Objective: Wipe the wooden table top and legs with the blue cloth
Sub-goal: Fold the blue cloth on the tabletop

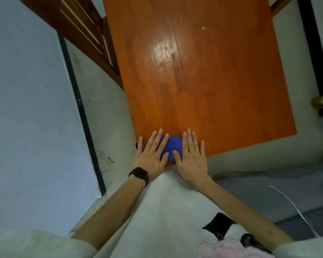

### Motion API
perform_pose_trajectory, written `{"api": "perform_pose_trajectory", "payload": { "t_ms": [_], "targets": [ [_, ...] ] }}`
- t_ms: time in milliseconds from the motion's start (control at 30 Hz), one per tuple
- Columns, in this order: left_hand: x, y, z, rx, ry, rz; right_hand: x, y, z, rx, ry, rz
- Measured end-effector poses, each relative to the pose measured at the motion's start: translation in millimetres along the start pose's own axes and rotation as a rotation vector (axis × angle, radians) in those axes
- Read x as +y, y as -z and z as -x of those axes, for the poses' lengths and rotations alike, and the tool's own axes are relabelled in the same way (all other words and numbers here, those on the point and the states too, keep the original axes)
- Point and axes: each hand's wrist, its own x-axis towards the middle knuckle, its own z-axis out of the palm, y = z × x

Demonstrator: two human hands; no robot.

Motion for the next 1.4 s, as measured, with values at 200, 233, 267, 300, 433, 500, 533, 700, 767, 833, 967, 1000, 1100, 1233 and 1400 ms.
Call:
{"api": "perform_pose_trajectory", "payload": {
  "t_ms": [200, 233, 267, 300, 433, 500, 533, 700, 767, 833, 967, 1000, 1100, 1233, 1400],
  "targets": [
    [-11.8, 28.8, 22.3, 0.172, 0.49, 0.288, 23.6, 40.7, 7.2, 0.118, -0.206, -0.169],
    [-10.2, 33.2, 22.9, 0.2, 0.524, 0.363, 24.2, 46.9, 6.4, 0.096, -0.179, -0.232],
    [-7.2, 35.6, 21.5, 0.193, 0.579, 0.482, 23.1, 50.7, 4.4, 0.042, -0.169, -0.311],
    [-1.6, 37.9, 19.0, 0.163, 0.643, 0.631, 20.7, 53.7, 1.3, -0.029, -0.174, -0.389],
    [14.0, 37.1, 15.7, 0.144, 0.766, 0.847, 10.8, 54.3, -14.2, -0.167, -0.172, -0.473],
    [16.6, 35.0, 18.6, 0.183, 0.822, 0.883, 7.4, 53.5, -21.2, -0.126, -0.162, -0.527],
    [17.2, 33.4, 20.2, 0.2, 0.847, 0.917, 6.2, 51.3, -24.5, -0.114, -0.153, -0.548],
    [16.2, 23.7, 25.9, 0.292, 0.872, 0.988, 2.9, 48.2, -28.6, -0.132, -0.107, -0.6],
    [18.0, 20.9, 27.0, 0.333, 0.887, 1.009, 6.1, 49.6, -25.5, -0.138, -0.083, -0.657],
    [21.6, 17.8, 27.1, 0.36, 0.895, 1.015, 13.1, 50.7, -23.7, -0.165, -0.044, -0.687],
    [33.1, 5.9, 34.3, 0.453, 0.786, 0.688, 26.3, 59.6, -20.6, -0.266, 0.044, -0.614],
    [38.1, 2.1, 36.8, 0.484, 0.717, 0.536, 29.7, 61.1, -19.4, -0.271, 0.058, -0.617],
    [59.1, -4.8, 35.9, 0.477, 0.468, 0.291, 41.9, 63.7, -9.0, -0.113, 0.041, -0.519],
    [77.6, -8.8, 15.2, 0.251, 0.387, 0.245, 67.8, 56.1, 4.6, 0.035, 0.092, -0.084],
    [77.3, -8.8, 5.6, 0.105, 0.45, 0.202, 97.4, 49.3, 11.3, -0.125, 0.121, 0.134]
  ]
}}
